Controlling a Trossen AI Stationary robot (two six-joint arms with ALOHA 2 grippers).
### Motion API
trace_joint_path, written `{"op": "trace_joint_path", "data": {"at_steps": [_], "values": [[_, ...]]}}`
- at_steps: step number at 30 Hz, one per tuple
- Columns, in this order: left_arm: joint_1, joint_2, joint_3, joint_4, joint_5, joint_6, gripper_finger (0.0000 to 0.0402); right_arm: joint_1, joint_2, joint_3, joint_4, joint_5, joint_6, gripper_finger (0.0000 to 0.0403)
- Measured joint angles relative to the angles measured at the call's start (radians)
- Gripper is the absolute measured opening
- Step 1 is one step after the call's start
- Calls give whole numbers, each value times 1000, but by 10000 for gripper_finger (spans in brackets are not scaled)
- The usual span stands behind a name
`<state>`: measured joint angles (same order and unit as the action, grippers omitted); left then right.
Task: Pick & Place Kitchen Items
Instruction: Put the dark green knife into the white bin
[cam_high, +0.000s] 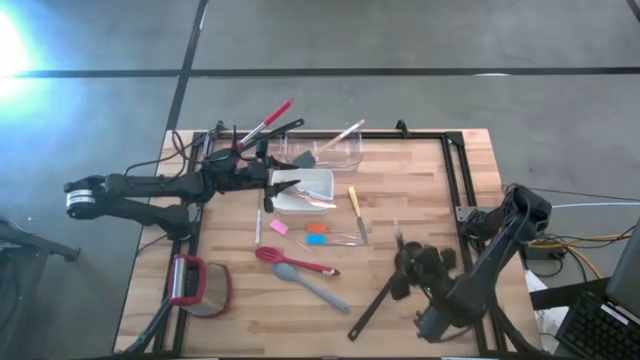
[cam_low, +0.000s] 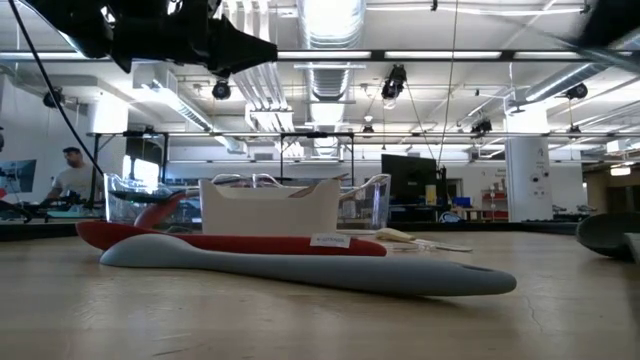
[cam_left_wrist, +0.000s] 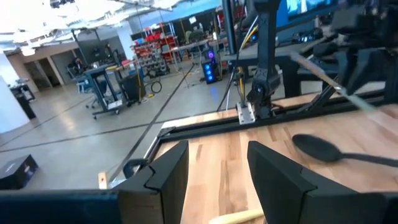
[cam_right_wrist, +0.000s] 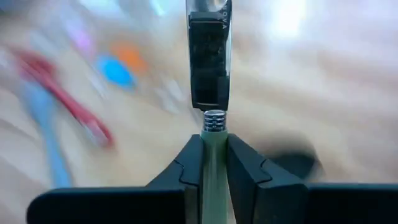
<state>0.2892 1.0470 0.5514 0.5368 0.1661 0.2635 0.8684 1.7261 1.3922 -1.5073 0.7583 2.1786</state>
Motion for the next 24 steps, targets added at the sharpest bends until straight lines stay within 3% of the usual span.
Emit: {"op": "trace_joint_path", "data": {"at_steps": [4, 7, 10, 14, 19, 24], "values": [[-4, 2, 0, 32, 2, -47, 170, -77, -24, -7, 9, 318, -143, 32], [-4, 2, 0, 64, 14, -109, 170, -147, -31, -8, 40, 488, -278, 32], [-3, 2, 0, 109, 104, -164, 170, -212, -39, -9, 100, 601, -403, 32], [-5, 2, 0, 151, 236, -185, 170, -274, -60, -9, 174, 632, -524, 32], [-4, 43, 28, 155, 257, -168, 170, -295, -112, 7, 300, 609, -723, 32], [-3, 152, 109, 151, 261, -160, 170, -293, -189, 37, 703, 457, -1240, 32]]}}
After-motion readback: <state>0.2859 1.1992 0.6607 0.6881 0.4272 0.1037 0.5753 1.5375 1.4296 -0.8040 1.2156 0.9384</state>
